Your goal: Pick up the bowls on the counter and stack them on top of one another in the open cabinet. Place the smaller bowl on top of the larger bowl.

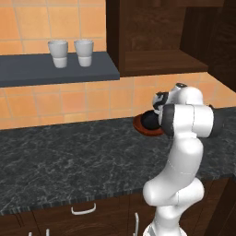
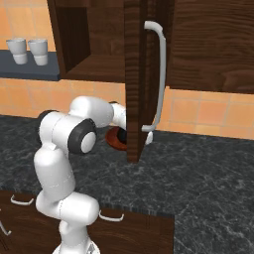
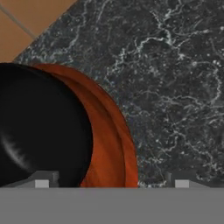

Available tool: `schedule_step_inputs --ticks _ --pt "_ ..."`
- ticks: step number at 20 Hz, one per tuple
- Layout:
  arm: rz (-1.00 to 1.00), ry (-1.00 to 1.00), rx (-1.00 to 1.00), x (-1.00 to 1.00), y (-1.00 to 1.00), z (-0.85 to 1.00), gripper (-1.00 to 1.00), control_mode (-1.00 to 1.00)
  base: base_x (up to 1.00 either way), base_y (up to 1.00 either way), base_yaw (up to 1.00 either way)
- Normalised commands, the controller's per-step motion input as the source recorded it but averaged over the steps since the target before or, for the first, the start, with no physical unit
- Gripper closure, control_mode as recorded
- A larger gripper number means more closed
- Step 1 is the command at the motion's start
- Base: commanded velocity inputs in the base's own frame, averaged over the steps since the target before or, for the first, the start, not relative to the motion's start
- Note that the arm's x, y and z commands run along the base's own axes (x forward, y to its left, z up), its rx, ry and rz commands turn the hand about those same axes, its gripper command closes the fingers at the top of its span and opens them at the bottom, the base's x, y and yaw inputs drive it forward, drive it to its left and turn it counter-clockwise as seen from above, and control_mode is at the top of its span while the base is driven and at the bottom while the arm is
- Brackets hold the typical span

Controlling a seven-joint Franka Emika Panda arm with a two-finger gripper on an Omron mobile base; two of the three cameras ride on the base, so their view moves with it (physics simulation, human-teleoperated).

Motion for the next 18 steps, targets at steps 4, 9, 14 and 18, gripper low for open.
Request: schedule_step_inputs --ticks 4,9,14,18 --pt "0.0 0.0 0.07 -0.43 0.01 -0.03 -1.0 -1.0 0.0 0.0 0.0" --pt "0.0 0.0 0.03 0.0 0.34 -0.22 -1.0 -1.0 0.0 0.0 0.0" --pt "0.0 0.07 0.0 0.08 0.34 -0.4 -1.0 -1.0 0.0 0.0 0.0" --pt "0.0 0.05 0.0 0.08 0.16 -0.3 -1.0 -1.0 0.0 0.0 0.0"
